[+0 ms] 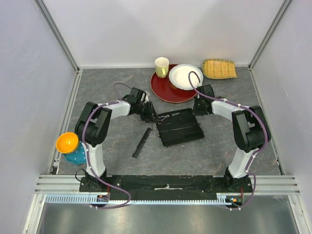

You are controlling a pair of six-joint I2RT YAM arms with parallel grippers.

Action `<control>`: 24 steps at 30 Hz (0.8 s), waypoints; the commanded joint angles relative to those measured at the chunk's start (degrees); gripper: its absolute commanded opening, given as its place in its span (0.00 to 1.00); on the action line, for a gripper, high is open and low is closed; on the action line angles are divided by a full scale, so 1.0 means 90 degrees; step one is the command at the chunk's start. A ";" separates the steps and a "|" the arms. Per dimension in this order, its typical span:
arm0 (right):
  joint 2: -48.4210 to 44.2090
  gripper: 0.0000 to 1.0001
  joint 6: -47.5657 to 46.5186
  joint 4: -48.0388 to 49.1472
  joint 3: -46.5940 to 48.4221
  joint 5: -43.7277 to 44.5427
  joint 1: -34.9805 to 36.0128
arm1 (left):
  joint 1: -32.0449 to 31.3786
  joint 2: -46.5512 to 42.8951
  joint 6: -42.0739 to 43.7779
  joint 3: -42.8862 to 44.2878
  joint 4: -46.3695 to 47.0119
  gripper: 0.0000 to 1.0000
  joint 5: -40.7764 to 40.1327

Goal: Sort the hair-cutting tools

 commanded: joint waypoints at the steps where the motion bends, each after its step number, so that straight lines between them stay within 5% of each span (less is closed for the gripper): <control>1: 0.0612 0.06 0.0258 -0.0359 -0.0375 -0.0588 0.0233 | -0.0110 0.0191 0.0291 0.0272 -0.0017 0.30 -0.0066; 8: 0.0680 0.03 0.0327 -0.0369 -0.0394 -0.0705 0.0233 | -0.0218 0.0406 0.0300 0.0535 -0.0046 0.16 0.0061; 24: 0.0710 0.02 0.0395 -0.0320 -0.0414 -0.0774 0.0223 | -0.0481 0.1021 0.0359 0.1307 -0.0251 0.13 0.0256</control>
